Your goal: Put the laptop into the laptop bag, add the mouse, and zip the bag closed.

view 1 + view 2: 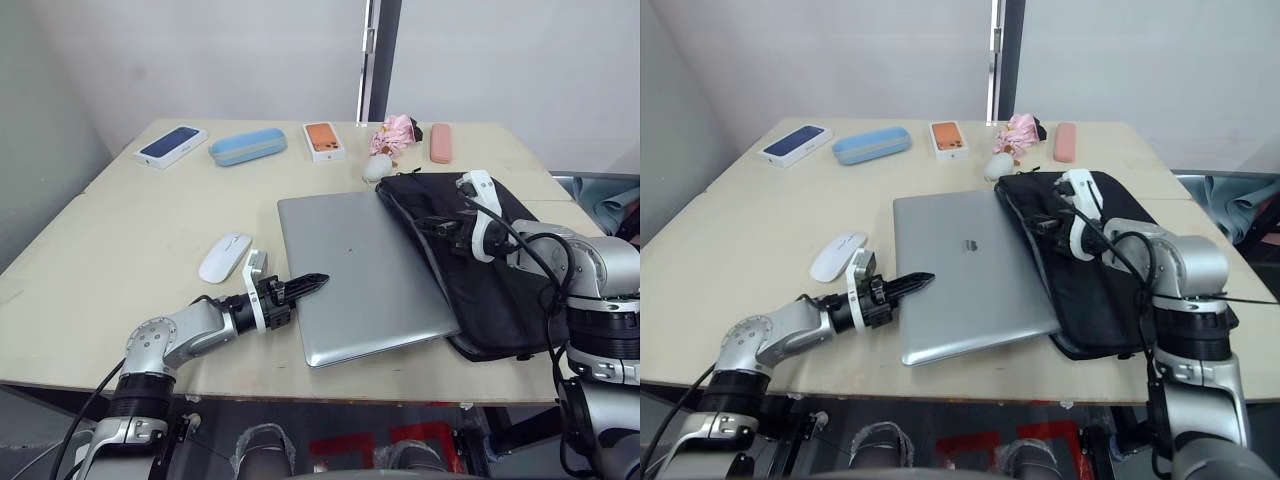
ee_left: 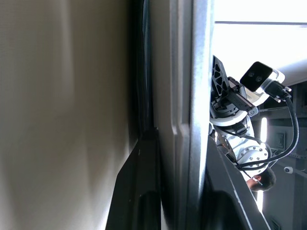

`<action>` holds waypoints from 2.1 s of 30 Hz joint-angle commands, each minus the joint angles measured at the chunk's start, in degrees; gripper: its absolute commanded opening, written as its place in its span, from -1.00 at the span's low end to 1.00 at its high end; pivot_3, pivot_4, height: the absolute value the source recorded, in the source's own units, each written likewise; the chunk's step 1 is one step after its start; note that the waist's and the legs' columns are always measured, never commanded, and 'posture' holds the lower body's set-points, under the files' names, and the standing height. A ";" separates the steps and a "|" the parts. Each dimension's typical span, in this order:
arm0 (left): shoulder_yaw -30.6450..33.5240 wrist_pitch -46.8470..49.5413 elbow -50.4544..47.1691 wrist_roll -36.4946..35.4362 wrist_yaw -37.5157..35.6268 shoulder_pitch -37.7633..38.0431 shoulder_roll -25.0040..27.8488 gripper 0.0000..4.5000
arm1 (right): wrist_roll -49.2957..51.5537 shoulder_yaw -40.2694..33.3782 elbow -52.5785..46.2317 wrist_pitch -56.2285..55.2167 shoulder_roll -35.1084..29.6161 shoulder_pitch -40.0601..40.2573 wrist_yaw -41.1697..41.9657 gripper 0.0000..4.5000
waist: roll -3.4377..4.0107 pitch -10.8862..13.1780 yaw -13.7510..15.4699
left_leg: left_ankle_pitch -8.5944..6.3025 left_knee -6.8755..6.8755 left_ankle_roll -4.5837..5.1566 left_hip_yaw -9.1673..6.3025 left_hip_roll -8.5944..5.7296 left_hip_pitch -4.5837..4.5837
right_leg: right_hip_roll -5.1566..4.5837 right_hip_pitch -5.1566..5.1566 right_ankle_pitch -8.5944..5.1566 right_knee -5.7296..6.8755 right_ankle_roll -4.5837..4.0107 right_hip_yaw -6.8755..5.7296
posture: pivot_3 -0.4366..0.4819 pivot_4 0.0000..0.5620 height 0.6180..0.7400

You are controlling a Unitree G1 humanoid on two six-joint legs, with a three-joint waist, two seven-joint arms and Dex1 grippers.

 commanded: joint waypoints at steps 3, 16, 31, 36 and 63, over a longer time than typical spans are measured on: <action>-1.46 2.54 -1.52 -0.94 -4.56 -4.72 -1.15 -0.87 | 2.50 -1.28 -4.73 0.82 2.37 -0.12 -1.94 -0.98 | 0.00 0.00 0.00 | 0.01 0.00 -0.03 0.00 0.00 0.00 | 0.00 0.00 0.02 -0.01 0.03 0.01 | -0.05 -0.47 1.00; -2.67 7.03 2.25 4.72 -9.14 -10.44 -2.03 -0.87 | 2.79 0.41 -5.09 -0.36 4.68 0.12 -3.52 -0.98 | 0.00 0.00 -0.16 | 0.03 0.00 -0.06 0.00 0.00 -0.01 | 0.00 -0.01 0.05 -0.02 0.08 0.01 | -0.05 -0.47 1.00; 0.25 7.10 10.43 17.61 -16.41 -17.31 -7.82 -0.87 | 4.15 8.27 -4.33 -3.70 6.56 -2.95 2.58 -0.98 | 0.00 0.00 -0.03 | 0.03 -0.04 -0.05 0.00 -0.02 -0.05 | -0.01 0.00 0.07 -0.10 0.10 -0.01 | -0.05 -0.47 1.00; -1.35 2.01 6.63 26.93 -21.68 -17.19 -9.97 -0.87 | 4.44 7.61 -3.75 -3.30 8.32 -3.65 1.18 -0.98 | 0.00 0.00 0.09 | 0.03 -0.04 -0.04 -0.02 -0.03 -0.07 | -0.03 0.00 0.07 -0.11 0.09 -0.03 | -0.05 -0.47 1.00; 8.04 -0.95 17.16 39.76 -21.78 -22.04 -27.50 -0.87 | 5.38 0.54 -3.36 1.91 16.97 -5.00 -10.83 -0.98 | 0.04 -0.01 0.70 | 0.04 -0.14 -0.01 -0.05 -0.10 -0.16 | -0.10 0.00 0.10 -0.28 0.13 -0.09 | -0.05 -0.47 1.00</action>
